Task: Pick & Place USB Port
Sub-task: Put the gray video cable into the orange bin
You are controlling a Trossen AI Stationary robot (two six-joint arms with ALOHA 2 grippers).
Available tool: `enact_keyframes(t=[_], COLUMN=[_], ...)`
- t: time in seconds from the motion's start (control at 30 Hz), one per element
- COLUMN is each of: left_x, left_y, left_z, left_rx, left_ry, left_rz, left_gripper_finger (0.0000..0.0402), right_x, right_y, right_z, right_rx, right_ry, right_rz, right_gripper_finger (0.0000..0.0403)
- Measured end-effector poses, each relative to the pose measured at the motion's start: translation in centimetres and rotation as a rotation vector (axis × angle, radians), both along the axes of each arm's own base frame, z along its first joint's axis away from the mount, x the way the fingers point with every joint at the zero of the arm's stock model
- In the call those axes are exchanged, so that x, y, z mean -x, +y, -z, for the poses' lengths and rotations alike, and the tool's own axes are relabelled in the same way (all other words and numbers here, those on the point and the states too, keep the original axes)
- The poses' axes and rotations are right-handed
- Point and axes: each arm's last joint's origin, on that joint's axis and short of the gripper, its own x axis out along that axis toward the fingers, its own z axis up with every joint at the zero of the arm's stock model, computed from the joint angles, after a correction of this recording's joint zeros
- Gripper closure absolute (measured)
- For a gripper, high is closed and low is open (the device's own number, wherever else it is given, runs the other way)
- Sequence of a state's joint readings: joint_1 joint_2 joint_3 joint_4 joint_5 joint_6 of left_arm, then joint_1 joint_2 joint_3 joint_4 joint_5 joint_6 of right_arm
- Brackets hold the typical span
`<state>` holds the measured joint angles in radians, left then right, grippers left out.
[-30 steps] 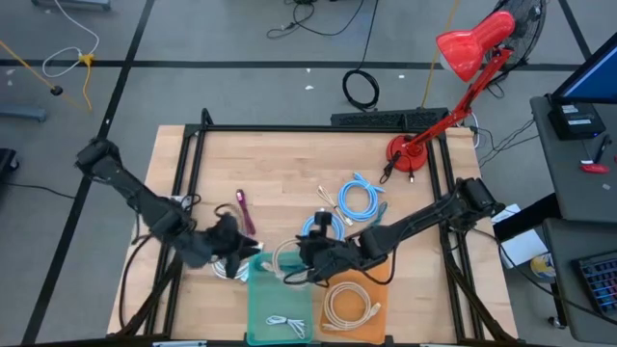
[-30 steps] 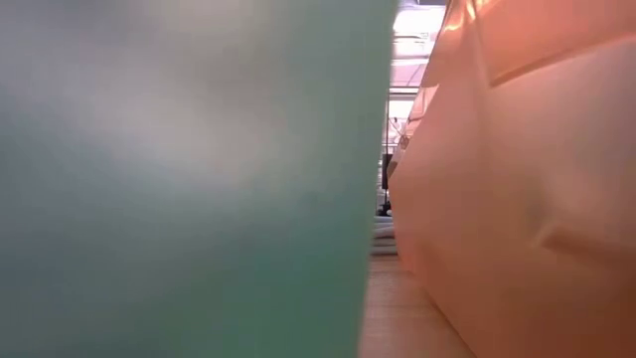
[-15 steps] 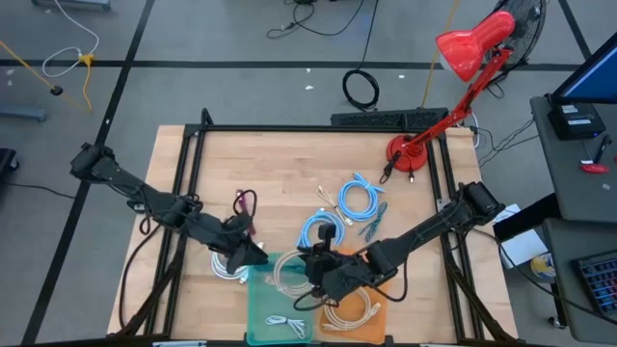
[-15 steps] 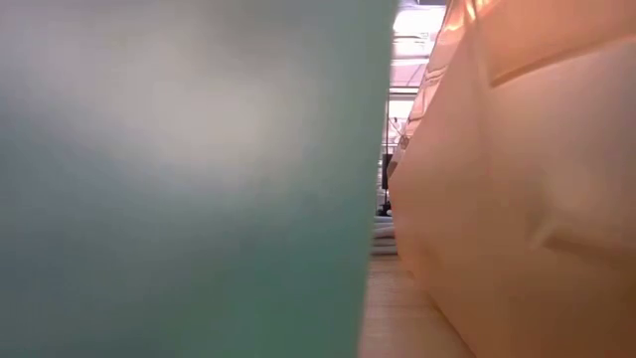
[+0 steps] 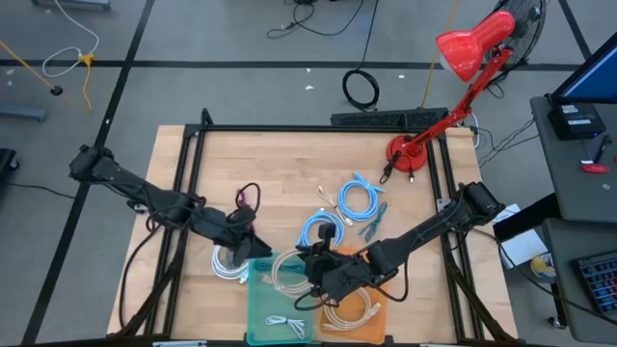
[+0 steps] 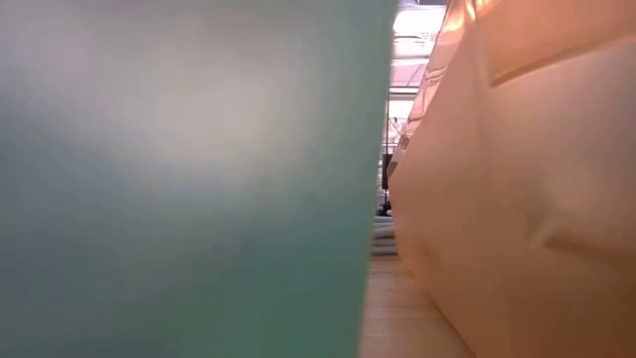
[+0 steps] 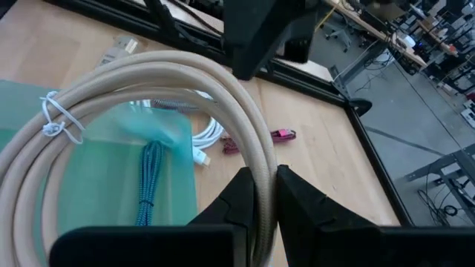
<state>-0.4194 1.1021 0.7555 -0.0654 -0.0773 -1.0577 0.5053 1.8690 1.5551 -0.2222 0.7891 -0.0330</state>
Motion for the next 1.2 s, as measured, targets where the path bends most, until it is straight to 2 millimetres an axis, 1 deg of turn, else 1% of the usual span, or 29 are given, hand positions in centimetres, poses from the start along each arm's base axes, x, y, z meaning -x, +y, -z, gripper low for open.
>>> enact_keyframes(t=[0.23,0.3,0.37,0.47,1.0,1.2], left_x=[-1.7,-2.3,-2.6,-2.7,-2.3,-2.2], left_y=[-1.0,-1.3,-1.5,-1.6,-2.2,-2.2], left_z=[1.2,1.4,1.1,0.7,0.6,0.9], left_rx=[0.021,0.031,0.046,0.062,0.067,0.061], left_ry=[-0.003,-0.032,-0.087,-0.13,-0.122,-0.083], left_rz=[0.065,0.094,0.118,0.149,0.16,0.141], left_gripper_finger=[0.0274,0.0274,0.0274,0.0274,0.0274,0.0256], right_x=[-0.1,0.0,-0.1,-0.1,-0.4,-0.4], right_y=[0.0,0.1,0.1,0.1,-0.7,-0.9], right_z=[-0.1,-0.1,-0.1,-0.2,0.0,0.1], right_rx=[0.013,0.015,0.013,0.004,-0.007,-0.003], right_ry=[-0.001,0.004,-0.002,-0.011,-0.009,-0.005], right_rz=[-0.016,-0.019,-0.017,-0.009,0.011,0.016], right_gripper_finger=[0.0375,0.0375,0.0375,0.0375,0.0376,0.0376])
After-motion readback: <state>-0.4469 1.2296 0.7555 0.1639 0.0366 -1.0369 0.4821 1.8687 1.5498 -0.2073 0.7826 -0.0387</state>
